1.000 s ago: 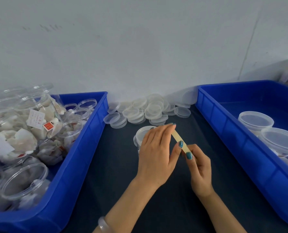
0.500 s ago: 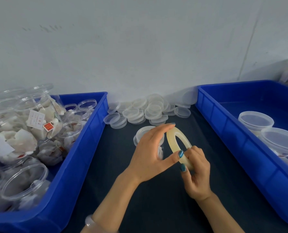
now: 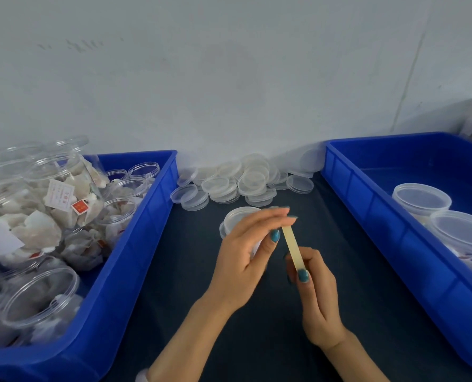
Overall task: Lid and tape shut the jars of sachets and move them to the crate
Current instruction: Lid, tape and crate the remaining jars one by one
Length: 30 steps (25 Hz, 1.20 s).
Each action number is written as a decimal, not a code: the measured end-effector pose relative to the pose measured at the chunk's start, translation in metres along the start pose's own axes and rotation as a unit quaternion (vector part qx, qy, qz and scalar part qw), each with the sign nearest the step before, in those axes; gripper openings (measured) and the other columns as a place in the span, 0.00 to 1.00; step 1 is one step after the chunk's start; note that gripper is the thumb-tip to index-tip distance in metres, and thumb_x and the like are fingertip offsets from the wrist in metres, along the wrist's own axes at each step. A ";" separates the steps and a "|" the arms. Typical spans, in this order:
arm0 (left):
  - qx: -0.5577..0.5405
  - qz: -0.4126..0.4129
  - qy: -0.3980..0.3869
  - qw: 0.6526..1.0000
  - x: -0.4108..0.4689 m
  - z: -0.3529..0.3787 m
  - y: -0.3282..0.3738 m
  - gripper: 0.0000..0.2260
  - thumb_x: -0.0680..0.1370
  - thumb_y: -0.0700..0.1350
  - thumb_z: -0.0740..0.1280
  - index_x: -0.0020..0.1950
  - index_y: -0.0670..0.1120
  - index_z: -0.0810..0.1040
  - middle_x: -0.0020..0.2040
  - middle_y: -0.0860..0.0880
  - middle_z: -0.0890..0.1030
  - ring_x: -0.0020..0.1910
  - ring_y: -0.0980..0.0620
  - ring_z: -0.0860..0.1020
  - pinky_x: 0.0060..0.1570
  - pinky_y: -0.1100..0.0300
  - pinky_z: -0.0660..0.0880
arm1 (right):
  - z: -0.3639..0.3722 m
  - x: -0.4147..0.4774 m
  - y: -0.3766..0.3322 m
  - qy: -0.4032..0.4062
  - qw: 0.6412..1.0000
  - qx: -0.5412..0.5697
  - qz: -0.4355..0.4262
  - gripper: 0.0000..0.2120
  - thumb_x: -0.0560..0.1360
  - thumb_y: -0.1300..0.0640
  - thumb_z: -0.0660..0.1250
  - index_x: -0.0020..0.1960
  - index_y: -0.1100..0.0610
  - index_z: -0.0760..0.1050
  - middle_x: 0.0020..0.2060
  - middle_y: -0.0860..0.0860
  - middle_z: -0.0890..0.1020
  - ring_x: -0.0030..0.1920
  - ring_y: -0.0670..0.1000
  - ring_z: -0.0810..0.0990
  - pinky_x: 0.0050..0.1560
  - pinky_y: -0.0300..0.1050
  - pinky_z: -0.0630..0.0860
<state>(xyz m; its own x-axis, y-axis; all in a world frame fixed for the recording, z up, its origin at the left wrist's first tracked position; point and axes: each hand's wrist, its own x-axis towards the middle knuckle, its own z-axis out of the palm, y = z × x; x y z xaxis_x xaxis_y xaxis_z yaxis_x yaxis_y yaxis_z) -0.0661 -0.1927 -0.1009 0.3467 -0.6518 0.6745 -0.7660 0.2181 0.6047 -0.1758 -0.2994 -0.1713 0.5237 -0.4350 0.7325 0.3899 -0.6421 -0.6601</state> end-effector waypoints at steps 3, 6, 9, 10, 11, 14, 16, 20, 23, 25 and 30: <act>-0.007 -0.066 -0.043 0.997 0.010 -0.010 0.005 0.18 0.82 0.56 0.60 0.70 0.53 0.74 0.68 0.60 0.76 0.70 0.56 0.72 0.68 0.56 0.70 | 0.005 -0.006 -0.008 -0.008 0.999 0.033 -0.014 0.11 0.83 0.46 0.51 0.54 0.47 0.71 0.40 0.48 0.71 0.36 0.51 0.70 0.37 0.47 0.69; -0.081 -0.126 -0.082 0.985 0.014 -0.017 0.004 0.22 0.80 0.60 0.60 0.72 0.53 0.73 0.67 0.59 0.77 0.69 0.58 0.73 0.68 0.58 0.70 | 0.008 0.000 -0.017 0.020 0.999 0.041 -0.026 0.12 0.82 0.43 0.52 0.49 0.49 0.69 0.37 0.50 0.69 0.34 0.51 0.67 0.34 0.49 0.66; -0.121 -0.152 -0.121 0.973 0.013 -0.018 0.004 0.27 0.77 0.66 0.63 0.73 0.56 0.70 0.70 0.58 0.74 0.72 0.56 0.70 0.71 0.52 0.67 | 0.005 0.008 -0.024 0.027 0.999 0.003 -0.039 0.20 0.82 0.38 0.51 0.43 0.51 0.67 0.37 0.42 0.68 0.35 0.48 0.67 0.36 0.44 0.64; -0.135 -0.154 -0.138 0.969 0.014 -0.017 0.006 0.28 0.76 0.67 0.63 0.73 0.57 0.70 0.71 0.59 0.73 0.73 0.56 0.69 0.71 0.52 0.67 | 0.004 0.010 -0.027 0.025 0.999 0.010 -0.033 0.21 0.81 0.37 0.51 0.41 0.52 0.67 0.36 0.41 0.67 0.34 0.46 0.66 0.35 0.42 0.63; -0.128 -0.142 -0.144 0.971 0.014 -0.016 0.006 0.27 0.77 0.67 0.62 0.72 0.56 0.71 0.70 0.59 0.74 0.73 0.56 0.69 0.70 0.54 0.67 | 0.004 0.012 -0.030 0.029 0.999 0.035 -0.009 0.23 0.81 0.37 0.53 0.39 0.54 0.67 0.33 0.41 0.67 0.32 0.44 0.65 0.34 0.40 0.63; -0.043 -0.067 -0.108 0.991 0.016 -0.016 0.007 0.24 0.79 0.67 0.55 0.60 0.52 0.79 0.56 0.56 0.81 0.57 0.57 0.79 0.55 0.61 0.75 | 0.000 0.017 -0.043 0.053 0.975 0.165 0.142 0.28 0.77 0.40 0.61 0.33 0.64 0.71 0.27 0.54 0.68 0.28 0.49 0.65 0.31 0.37 0.65; -0.048 -0.094 -0.073 0.992 0.018 -0.016 0.009 0.26 0.77 0.71 0.54 0.50 0.50 0.77 0.43 0.51 0.80 0.42 0.54 0.78 0.45 0.58 0.75 | -0.006 0.024 -0.051 0.035 0.923 0.273 0.268 0.20 0.73 0.44 0.63 0.35 0.58 0.81 0.30 0.53 0.76 0.32 0.49 0.75 0.36 0.38 0.74; -0.229 -0.252 0.051 0.939 0.021 -0.016 0.015 0.24 0.74 0.70 0.60 0.44 0.51 0.81 0.40 0.50 0.82 0.42 0.54 0.80 0.50 0.60 0.77 | -0.017 0.038 -0.066 -0.084 0.874 0.390 0.278 0.18 0.75 0.44 0.61 0.47 0.55 0.84 0.35 0.50 0.80 0.39 0.48 0.78 0.45 0.43 0.76; -0.382 -0.376 0.098 0.838 0.025 -0.017 0.018 0.24 0.76 0.64 0.61 0.53 0.45 0.83 0.52 0.45 0.86 0.53 0.46 0.84 0.55 0.50 0.81 | -0.010 0.048 -0.076 -0.103 0.894 0.361 0.246 0.22 0.76 0.38 0.63 0.47 0.56 0.82 0.38 0.50 0.79 0.42 0.49 0.77 0.48 0.41 0.75; -0.380 -0.350 0.114 0.849 0.025 -0.017 0.021 0.20 0.80 0.60 0.59 0.56 0.46 0.81 0.53 0.49 0.85 0.53 0.50 0.83 0.47 0.58 0.82 | -0.006 0.052 -0.078 -0.096 0.910 0.321 0.243 0.22 0.76 0.38 0.58 0.44 0.54 0.81 0.35 0.48 0.76 0.39 0.49 0.74 0.46 0.39 0.74; -0.011 0.031 -0.028 0.999 0.021 -0.039 0.015 0.15 0.83 0.59 0.54 0.60 0.59 0.77 0.57 0.58 0.79 0.60 0.50 0.77 0.59 0.57 0.74 | -0.005 0.053 -0.080 -0.145 0.907 0.258 0.300 0.23 0.77 0.37 0.57 0.45 0.53 0.80 0.33 0.54 0.71 0.38 0.53 0.71 0.42 0.41 0.75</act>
<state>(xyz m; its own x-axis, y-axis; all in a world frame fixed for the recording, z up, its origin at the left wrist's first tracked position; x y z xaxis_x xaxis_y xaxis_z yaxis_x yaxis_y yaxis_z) -0.0497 -0.1747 -0.0612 0.2675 -0.6760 0.6867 -0.7730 0.2749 0.5717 -0.1831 -0.2742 -0.0792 0.9071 -0.3757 0.1900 0.2320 0.0693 -0.9703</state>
